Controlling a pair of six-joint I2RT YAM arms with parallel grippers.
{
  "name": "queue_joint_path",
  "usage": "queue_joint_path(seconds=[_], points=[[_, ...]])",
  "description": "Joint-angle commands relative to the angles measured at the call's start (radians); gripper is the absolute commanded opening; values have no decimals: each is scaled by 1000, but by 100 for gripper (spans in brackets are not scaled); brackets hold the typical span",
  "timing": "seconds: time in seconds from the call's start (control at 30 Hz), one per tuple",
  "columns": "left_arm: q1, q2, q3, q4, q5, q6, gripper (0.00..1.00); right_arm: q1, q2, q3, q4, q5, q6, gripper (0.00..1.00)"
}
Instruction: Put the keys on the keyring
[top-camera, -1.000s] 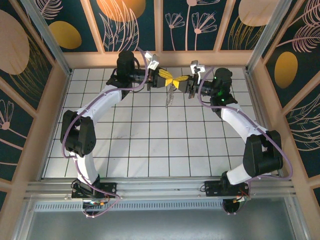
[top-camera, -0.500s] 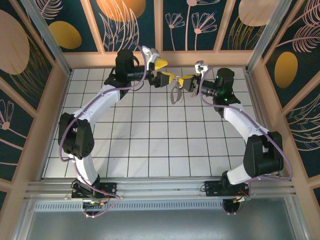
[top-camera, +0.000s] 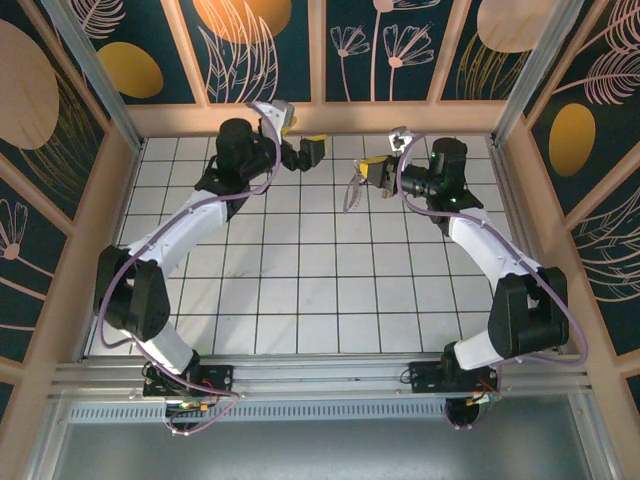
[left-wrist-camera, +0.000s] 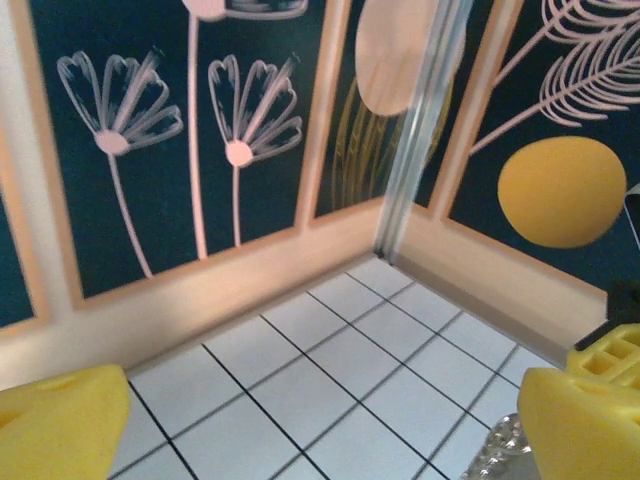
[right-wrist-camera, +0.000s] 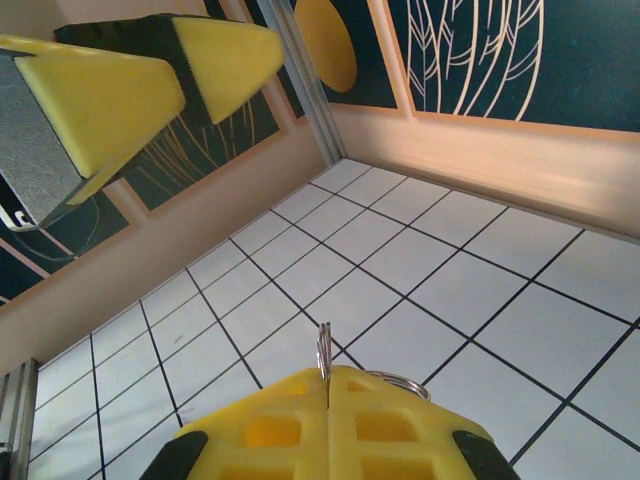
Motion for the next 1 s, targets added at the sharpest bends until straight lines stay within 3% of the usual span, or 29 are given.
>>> queue_joint_path(seconds=[0.0,0.17,0.37,0.63,0.97], points=[[-1,-20,-19,138,-149,-6,99,-7,-41,72,-21,6,-35,0],[-1,34,62,48,-154,9,99,-13,-20,134,-110,2,-79,0],[-1,64,112,-7,52,86,99,-35,-28,153,-174,-26,-127,0],[-1,105,171,-152,189,178,99,-38,-9,211,-307,-93,-230,0],[-2,115,286,-340,471,295,93,-38,94,400,-561,-135,-368,0]])
